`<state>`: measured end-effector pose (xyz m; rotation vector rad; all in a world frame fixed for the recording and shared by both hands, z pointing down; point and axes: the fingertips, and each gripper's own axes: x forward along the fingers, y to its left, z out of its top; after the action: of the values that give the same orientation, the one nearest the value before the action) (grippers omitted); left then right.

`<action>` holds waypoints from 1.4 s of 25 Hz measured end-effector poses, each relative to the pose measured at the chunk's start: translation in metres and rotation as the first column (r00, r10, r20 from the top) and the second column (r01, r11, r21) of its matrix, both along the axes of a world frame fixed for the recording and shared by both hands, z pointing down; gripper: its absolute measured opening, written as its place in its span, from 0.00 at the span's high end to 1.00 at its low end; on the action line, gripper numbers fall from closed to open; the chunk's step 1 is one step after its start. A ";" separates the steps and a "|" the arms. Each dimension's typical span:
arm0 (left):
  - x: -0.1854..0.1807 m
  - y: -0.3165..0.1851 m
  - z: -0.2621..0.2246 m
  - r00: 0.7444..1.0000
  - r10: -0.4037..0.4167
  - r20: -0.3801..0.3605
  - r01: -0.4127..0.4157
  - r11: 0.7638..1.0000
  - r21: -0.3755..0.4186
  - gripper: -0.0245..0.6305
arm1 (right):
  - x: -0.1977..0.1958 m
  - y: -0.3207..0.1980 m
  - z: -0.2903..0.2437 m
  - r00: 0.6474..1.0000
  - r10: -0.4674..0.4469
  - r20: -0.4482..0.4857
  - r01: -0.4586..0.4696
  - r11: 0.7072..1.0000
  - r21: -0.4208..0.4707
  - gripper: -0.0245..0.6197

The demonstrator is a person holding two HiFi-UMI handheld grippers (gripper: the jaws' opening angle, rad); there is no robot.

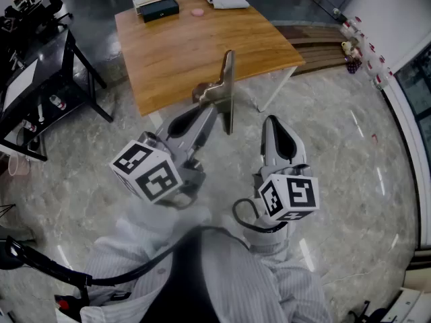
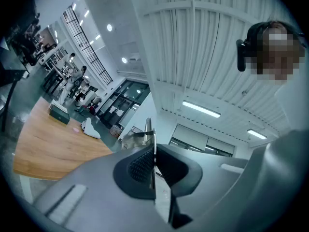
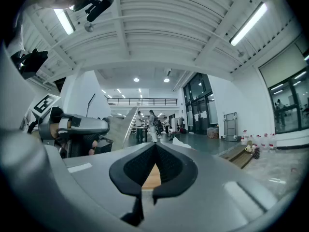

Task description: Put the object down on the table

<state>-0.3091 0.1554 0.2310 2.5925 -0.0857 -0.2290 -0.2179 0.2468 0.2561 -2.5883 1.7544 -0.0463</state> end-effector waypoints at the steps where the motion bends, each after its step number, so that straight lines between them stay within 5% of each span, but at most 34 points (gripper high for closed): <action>1: 0.000 0.000 -0.001 1.000 0.001 -0.001 -0.001 1.000 -0.002 0.95 | 0.000 0.000 -0.001 1.000 0.001 -0.001 -0.001 1.000 -0.001 0.94; 23: 0.027 0.018 0.004 1.000 -0.005 -0.010 0.005 1.000 0.008 0.95 | 0.023 0.023 0.003 1.000 -0.003 0.016 0.003 1.000 0.027 0.94; 29: 0.069 -0.011 0.024 1.000 -0.023 0.012 0.024 0.999 -0.022 0.95 | 0.061 0.004 0.023 0.999 -0.004 0.043 0.003 1.000 0.012 0.94; 35: 0.149 -0.074 0.050 0.998 -0.036 0.047 0.038 0.998 -0.046 0.95 | 0.140 -0.055 0.047 0.997 -0.017 0.076 0.017 1.000 -0.002 0.94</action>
<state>-0.1600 0.0813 0.2811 2.5515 -0.1538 -0.1783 -0.0774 0.1915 0.3035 -2.5374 1.7521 -0.1449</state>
